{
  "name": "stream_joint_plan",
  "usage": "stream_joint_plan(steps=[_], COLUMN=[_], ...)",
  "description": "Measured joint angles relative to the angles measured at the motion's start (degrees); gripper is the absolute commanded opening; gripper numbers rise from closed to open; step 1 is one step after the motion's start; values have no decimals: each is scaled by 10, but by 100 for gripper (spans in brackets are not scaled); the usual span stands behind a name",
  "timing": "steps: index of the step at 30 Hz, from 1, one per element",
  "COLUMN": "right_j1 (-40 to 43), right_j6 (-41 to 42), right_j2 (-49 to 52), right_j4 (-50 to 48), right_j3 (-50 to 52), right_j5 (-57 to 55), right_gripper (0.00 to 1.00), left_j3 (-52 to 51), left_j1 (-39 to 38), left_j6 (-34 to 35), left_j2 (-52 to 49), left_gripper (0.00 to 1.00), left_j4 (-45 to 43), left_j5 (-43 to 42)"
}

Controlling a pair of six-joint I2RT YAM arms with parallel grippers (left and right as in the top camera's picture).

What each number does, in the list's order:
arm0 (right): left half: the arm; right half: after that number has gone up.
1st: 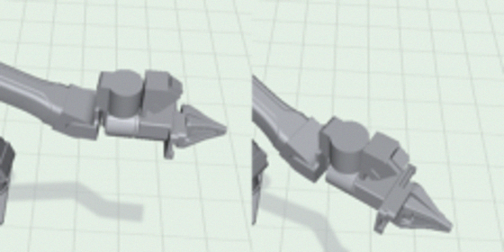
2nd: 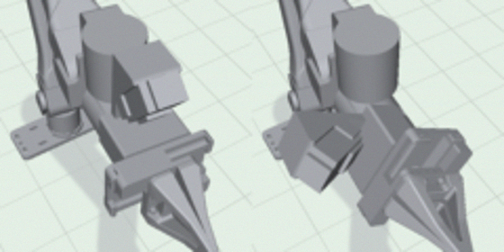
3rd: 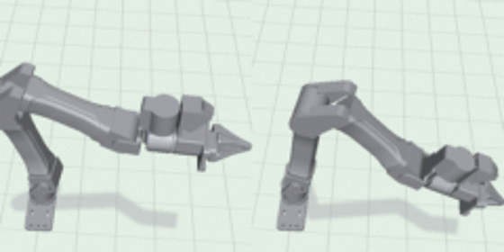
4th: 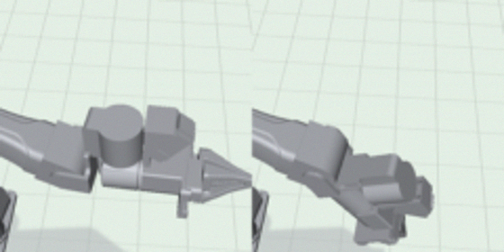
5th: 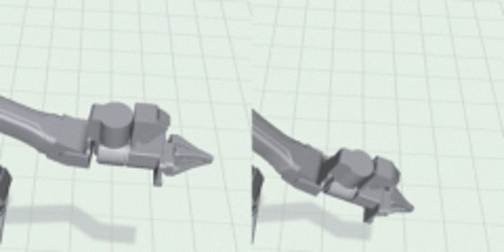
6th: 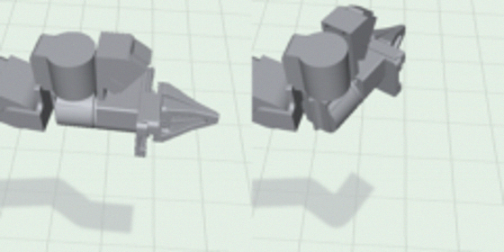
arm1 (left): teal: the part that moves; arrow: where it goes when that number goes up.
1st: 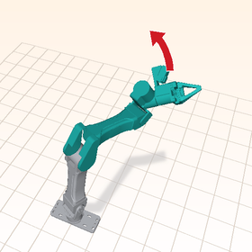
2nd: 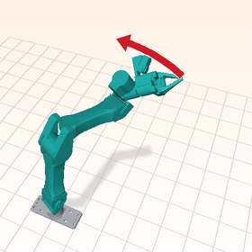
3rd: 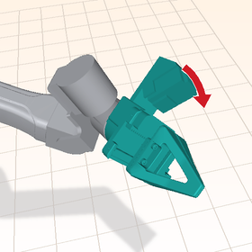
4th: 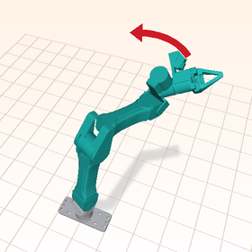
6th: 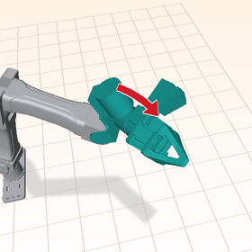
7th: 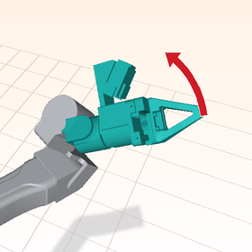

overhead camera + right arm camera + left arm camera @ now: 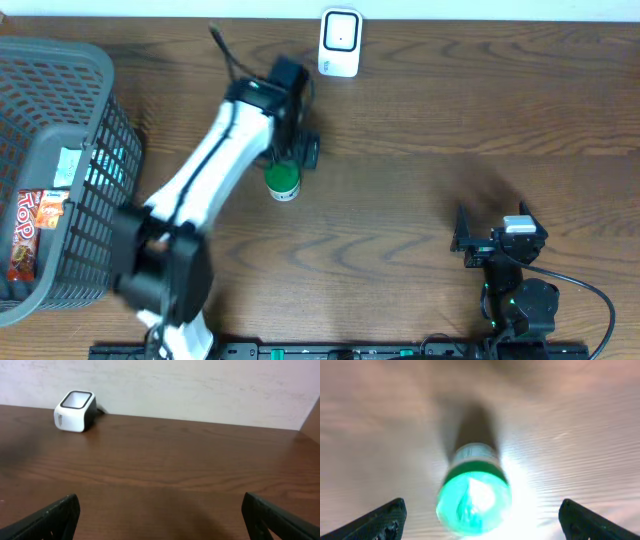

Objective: Scan the item barcode
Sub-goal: 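Carry the jar with the left gripper and set it on the table center, then reach the left gripper into the basket and grasp the orange Kleenex pack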

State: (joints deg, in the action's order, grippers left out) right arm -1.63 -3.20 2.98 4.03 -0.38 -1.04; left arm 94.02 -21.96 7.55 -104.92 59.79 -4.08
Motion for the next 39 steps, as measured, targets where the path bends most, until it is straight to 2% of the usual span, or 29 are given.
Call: stream_joint_plan(steps=[3,6,10,16,20,25,39], right_j1=[0,0,0,0,0,0,0], right_j6=[0,0,0,0,0,0,0], right_j2=[0,0,0,0,0,0,0], right_j4=[0,0,0,0,0,0,0], right_j3=[0,0,0,0,0,0,0], right_j5=[0,0,0,0,0,0,0], right_gripper=[99,99,99,99,99,99,99], left_j3=[83,142,167,147,103,52,19], left_j1=[24,80,227,489,580,624,627], left_j6=[-13,-16,3,99,144,184,214], left_j2=[85,167,247,233,186,127,-65], left_gripper=[98,98,98,98,98,98,98], left_j4=[2,0,17,94,99,72,-15], left_j5=[7,33,71,89,74,67,59])
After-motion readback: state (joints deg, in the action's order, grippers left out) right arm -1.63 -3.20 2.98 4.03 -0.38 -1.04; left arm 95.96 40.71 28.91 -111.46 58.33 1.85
